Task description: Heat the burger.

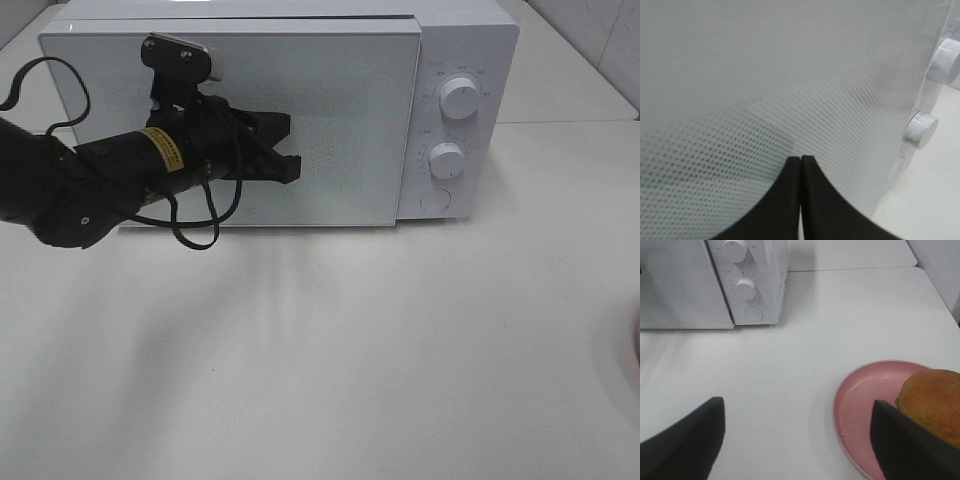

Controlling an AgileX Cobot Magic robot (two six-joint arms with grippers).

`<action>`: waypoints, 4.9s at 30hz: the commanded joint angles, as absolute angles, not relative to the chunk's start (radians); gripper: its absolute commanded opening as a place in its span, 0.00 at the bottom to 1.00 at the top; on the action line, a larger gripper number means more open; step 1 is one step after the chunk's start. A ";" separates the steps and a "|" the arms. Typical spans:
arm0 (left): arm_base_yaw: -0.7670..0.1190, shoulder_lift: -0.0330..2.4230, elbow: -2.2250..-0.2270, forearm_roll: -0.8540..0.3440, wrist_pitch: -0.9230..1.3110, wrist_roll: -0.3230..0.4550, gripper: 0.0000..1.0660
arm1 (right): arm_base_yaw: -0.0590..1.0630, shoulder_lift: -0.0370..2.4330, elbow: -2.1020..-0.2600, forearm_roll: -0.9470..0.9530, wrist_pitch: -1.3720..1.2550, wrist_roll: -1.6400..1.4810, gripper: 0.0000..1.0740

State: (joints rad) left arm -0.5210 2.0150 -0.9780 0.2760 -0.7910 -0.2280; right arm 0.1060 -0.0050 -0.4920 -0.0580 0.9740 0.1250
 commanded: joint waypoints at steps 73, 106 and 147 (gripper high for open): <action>-0.529 1.576 -1.200 -0.028 1.240 -0.102 0.94 | 0.098 -0.039 -0.490 -0.058 0.960 0.128 0.67; -0.052 0.771 -0.671 -0.038 1.127 -0.017 0.94 | 0.098 -0.039 -0.490 -0.058 0.960 0.128 0.67; 0.067 -0.022 -0.516 -0.022 1.068 -0.021 0.94 | 0.098 -0.039 -0.490 -0.058 0.960 0.128 0.67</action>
State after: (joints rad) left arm 0.0660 -0.0040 -0.5160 -0.0120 1.0820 -0.0200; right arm 0.1060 -0.0050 -0.4920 -0.0580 0.9740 0.1250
